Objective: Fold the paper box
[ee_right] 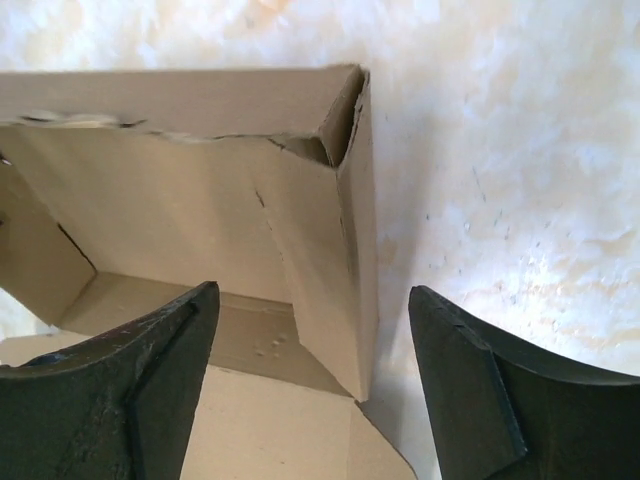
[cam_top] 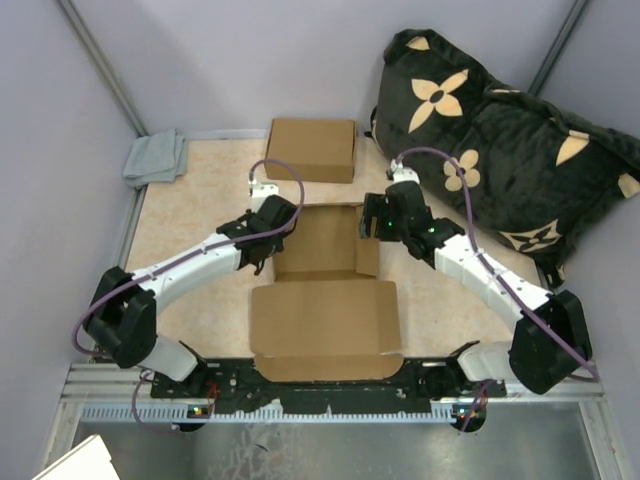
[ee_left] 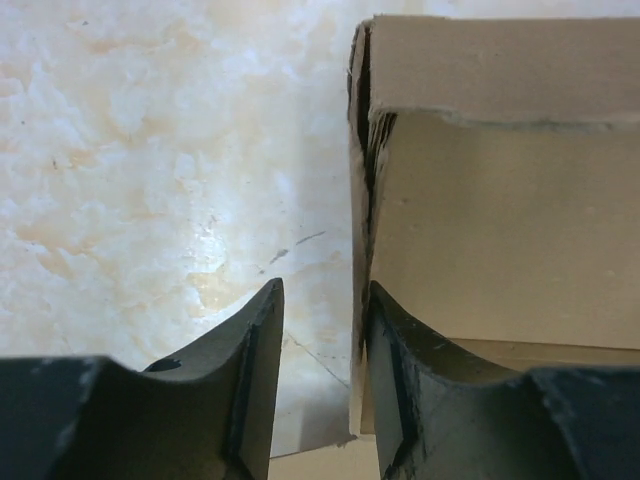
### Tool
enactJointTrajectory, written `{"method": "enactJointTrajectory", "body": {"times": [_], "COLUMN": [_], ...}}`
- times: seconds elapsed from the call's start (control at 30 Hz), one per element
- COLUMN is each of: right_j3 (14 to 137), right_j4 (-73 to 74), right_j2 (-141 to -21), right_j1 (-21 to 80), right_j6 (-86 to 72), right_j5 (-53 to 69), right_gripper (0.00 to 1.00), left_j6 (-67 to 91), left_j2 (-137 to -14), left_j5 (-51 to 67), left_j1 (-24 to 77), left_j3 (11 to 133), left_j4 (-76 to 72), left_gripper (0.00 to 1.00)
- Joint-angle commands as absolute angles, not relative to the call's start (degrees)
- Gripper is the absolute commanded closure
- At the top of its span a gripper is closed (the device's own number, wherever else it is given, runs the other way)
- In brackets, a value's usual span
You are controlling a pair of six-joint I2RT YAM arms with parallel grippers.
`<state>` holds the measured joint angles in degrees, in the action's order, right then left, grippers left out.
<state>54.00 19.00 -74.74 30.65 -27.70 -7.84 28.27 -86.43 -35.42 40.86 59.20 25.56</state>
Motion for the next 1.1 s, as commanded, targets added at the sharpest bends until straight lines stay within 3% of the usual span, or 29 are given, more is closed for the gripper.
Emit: {"method": "enactJointTrajectory", "body": {"times": [0.0, 0.23, 0.3, 0.4, 0.6, 0.7, 0.87, 1.07], "right_j3": [63.1, 74.5, 77.0, 81.7, 83.4, 82.1, 81.0, 82.2], "right_j4": [20.4, 25.5, 26.2, 28.9, 28.4, 27.2, 27.0, 30.5], "right_j2": [-74.8, -82.0, -85.4, -92.8, -104.6, -106.2, -107.6, -111.1], "right_j1": [28.9, 24.0, 22.8, 22.6, 22.9, 23.4, 25.0, 26.5], "right_j6": [-22.1, -15.5, -14.6, -13.5, -13.4, -14.1, -14.0, -13.0], "right_j5": [-9.0, -6.4, -2.9, 0.9, 5.1, 4.4, 3.8, 0.1], "right_gripper": [0.22, 0.22, 0.24, 0.25, 0.43, 0.46, 0.48, 0.66], "left_j6": [25.3, 22.6, 21.4, 20.6, 21.3, 21.9, 23.5, 25.5], "left_j2": [-82.7, -76.9, -75.3, -75.8, -71.5, -70.1, -74.4, -80.3], "left_j5": [-29.3, -24.7, -21.8, -19.4, -19.2, -18.0, -16.2, -12.7], "left_j1": [37.2, 33.2, 31.9, 30.7, 30.5, 30.0, 29.9, 29.9], "left_j3": [61.4, 62.0, 61.5, 62.7, 59.6, 56.5, 53.4, 54.8], "left_j4": [28.0, 29.6, 28.8, 30.3, 30.0, 27.8, 24.3, 24.5], "left_gripper": [0.56, 0.54, 0.47, 0.46, 0.46, 0.46, 0.48, 0.52]}}
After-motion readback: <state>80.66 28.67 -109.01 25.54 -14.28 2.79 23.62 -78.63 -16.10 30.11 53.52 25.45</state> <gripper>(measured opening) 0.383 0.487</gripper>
